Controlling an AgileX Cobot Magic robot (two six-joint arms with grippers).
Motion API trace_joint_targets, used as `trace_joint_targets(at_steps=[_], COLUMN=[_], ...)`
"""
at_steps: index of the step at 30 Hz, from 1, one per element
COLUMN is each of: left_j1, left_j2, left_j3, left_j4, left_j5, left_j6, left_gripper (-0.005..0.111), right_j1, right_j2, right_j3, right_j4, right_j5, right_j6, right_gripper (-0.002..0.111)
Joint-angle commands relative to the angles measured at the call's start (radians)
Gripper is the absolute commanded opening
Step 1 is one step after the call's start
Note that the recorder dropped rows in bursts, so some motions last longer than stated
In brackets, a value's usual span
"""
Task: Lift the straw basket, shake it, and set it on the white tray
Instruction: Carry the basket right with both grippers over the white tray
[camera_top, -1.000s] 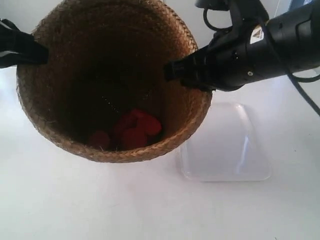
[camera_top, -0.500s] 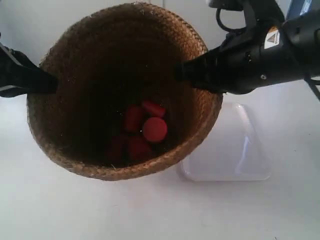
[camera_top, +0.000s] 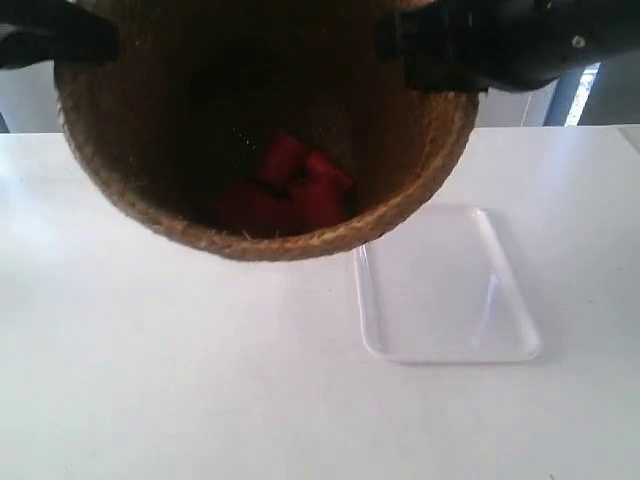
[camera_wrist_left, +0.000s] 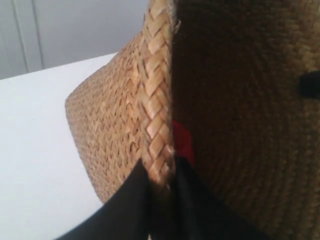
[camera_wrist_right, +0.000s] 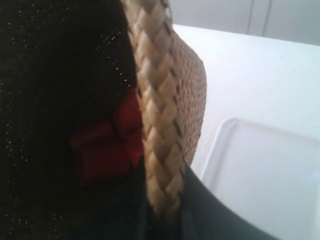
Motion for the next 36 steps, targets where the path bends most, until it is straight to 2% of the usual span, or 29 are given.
trace_joint_targets(at_steps=[1, 6, 13, 20, 28, 32, 36], left_j1=[-0.007, -0.033, -0.152, -0.25, -0.254, -0.254, -0.245], left_j2=[0.082, 0.161, 0.258, 0.336, 0.396, 0.416, 0.428], left_j3=[-0.057, -0.102, -0.108, -0.108, -0.113, -0.198, -0.213], left_j4=[-0.183, -0.257, -0.251, -0.241, -0.235, -0.177, -0.135], left_j5=[-0.023, 0.002, -0.096, -0.154, -0.165, -0.133, -0.125], left_j6=[0.035, 0.025, -0.001, -0.002, 0.0, 0.002, -0.05], left_gripper=[0.0, 0.0, 0.0, 0.0, 0.0, 0.0, 0.0], right_j1=[-0.073, -0.146, -0.221, -0.297, -0.323, -0.323, -0.323], right_j2=[0.057, 0.127, 0.192, 0.23, 0.23, 0.21, 0.187], right_j3=[-0.116, -0.232, -0.362, -0.386, -0.374, -0.287, -0.248], right_j4=[-0.028, -0.028, -0.034, -0.038, -0.075, -0.09, -0.157], right_j5=[0.125, 0.299, 0.453, 0.539, 0.554, 0.467, 0.456], right_j6=[-0.044, -0.097, -0.147, -0.163, -0.122, -0.063, -0.053], right_gripper=[0.0, 0.0, 0.0, 0.0, 0.0, 0.0, 0.0])
